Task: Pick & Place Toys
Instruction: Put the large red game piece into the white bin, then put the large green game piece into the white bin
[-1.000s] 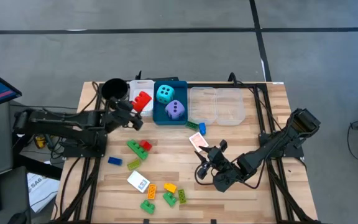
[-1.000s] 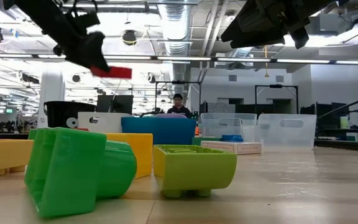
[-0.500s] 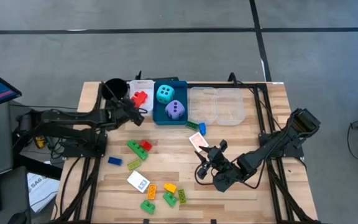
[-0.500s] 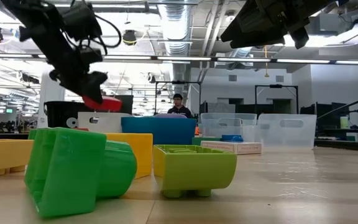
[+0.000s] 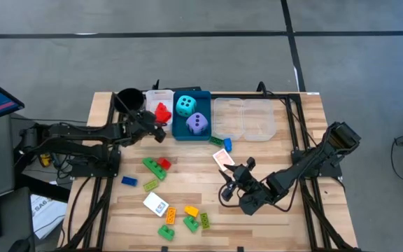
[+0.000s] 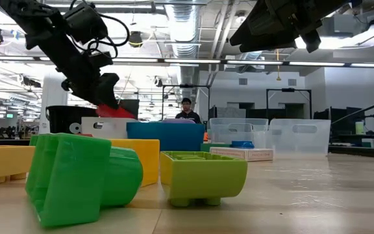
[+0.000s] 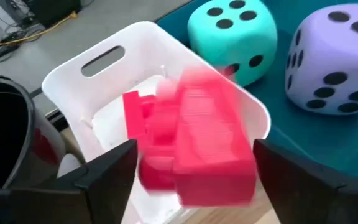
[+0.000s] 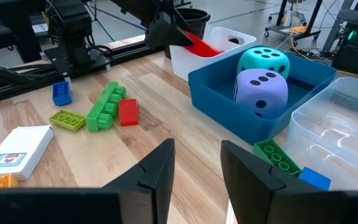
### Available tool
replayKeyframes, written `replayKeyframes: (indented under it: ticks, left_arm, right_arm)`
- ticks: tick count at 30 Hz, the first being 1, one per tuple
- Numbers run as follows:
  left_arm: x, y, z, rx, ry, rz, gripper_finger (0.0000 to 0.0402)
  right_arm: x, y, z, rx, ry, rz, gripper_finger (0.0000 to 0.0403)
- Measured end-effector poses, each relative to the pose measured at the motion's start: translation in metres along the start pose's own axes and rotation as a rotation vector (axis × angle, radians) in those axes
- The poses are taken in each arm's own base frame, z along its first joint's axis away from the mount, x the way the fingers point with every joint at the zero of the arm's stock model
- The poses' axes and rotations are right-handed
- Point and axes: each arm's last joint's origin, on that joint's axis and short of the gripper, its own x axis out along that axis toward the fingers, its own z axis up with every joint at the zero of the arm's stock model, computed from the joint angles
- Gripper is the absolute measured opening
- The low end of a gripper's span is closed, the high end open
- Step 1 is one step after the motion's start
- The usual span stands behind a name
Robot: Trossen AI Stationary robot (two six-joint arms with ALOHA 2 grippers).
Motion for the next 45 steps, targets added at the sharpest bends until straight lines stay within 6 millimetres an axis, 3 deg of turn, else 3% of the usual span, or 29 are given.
replayKeyframes:
  ticks: [12, 21, 31, 37, 45]
  left_arm:
    - [0.0, -0.002, 0.0, -0.012, 0.014, -0.058, 0.0398]
    - [-0.011, -0.026, 0.005, 0.006, 0.075, -0.692, 0.0378]
    - [-0.036, -0.049, -0.009, 0.258, 0.102, -1.031, 0.0368]
    - [-0.046, -0.053, -0.026, 0.462, 0.163, -1.079, 0.0367]
    - [-0.052, -0.04, -0.041, 0.641, 0.408, -0.944, 0.0369]
  right_arm:
    - [0.0, 0.0, 0.0, 0.002, 0.002, 0.003, 0.0126]
    - [0.0, 0.0, 0.0, 0.001, 0.012, 0.013, 0.0126]
    - [0.005, 0.0, 0.0, -0.007, 0.082, 0.066, 0.0126]
    - [0.009, -0.001, 0.0, 0.014, 0.113, 0.084, 0.0126]
    - [0.011, -0.002, 0.001, -0.029, 0.112, 0.08, 0.0126]
